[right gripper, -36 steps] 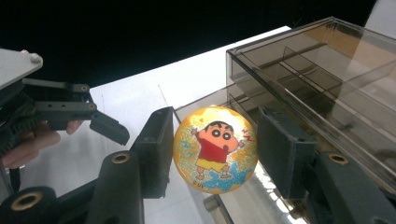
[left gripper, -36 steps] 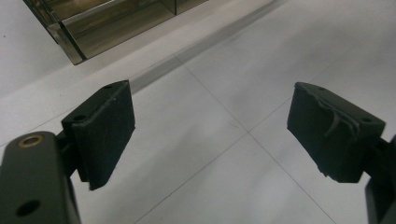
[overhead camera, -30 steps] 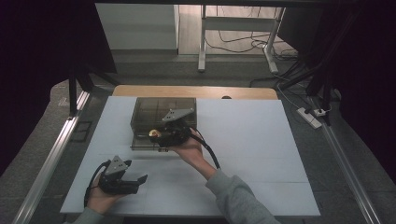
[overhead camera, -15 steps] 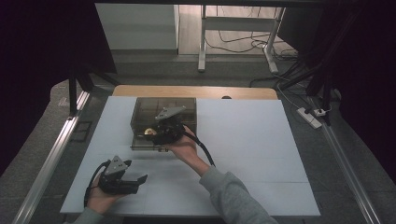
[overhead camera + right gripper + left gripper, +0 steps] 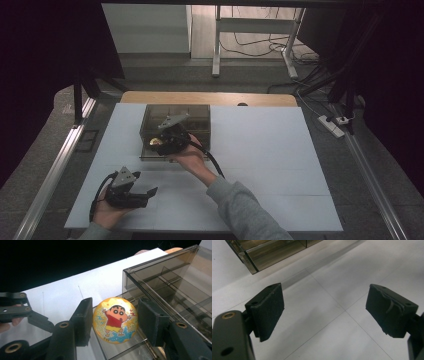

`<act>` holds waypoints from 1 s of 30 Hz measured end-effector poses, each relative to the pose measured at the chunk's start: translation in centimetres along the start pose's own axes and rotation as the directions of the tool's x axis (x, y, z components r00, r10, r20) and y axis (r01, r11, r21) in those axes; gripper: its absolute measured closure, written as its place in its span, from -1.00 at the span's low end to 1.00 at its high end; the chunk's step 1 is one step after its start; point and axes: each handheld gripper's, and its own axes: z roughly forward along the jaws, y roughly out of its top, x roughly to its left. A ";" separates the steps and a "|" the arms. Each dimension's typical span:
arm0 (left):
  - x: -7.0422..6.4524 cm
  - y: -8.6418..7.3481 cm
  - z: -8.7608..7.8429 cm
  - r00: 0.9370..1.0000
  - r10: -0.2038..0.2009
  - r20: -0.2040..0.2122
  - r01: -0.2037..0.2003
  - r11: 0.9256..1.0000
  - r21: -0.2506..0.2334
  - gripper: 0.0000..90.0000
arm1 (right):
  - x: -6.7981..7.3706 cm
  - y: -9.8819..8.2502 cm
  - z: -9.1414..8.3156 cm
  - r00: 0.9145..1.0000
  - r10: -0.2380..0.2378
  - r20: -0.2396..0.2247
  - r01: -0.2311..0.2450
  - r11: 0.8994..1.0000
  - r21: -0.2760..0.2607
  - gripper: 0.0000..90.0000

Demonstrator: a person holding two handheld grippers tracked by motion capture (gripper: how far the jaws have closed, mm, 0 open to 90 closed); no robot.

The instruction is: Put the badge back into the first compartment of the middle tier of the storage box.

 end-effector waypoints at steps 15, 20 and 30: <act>0.0 0.0 0.0 1.000 0.003 0.000 -0.003 1.000 0.001 -0.66 | -0.1 0.0 -0.6 1.000 0.012 0.026 -0.011 1.000 -0.019 -0.22; 0.0 -0.1 0.0 1.000 0.004 -0.003 -0.004 1.000 0.001 -0.66 | -0.2 -0.3 -1.3 1.000 0.007 0.024 -0.006 1.000 -0.023 -0.26; 0.0 -0.1 0.1 1.000 0.004 -0.007 -0.004 1.000 0.005 -0.66 | -0.5 -1.3 -3.2 0.999 0.009 0.030 -0.008 0.999 -0.046 -0.30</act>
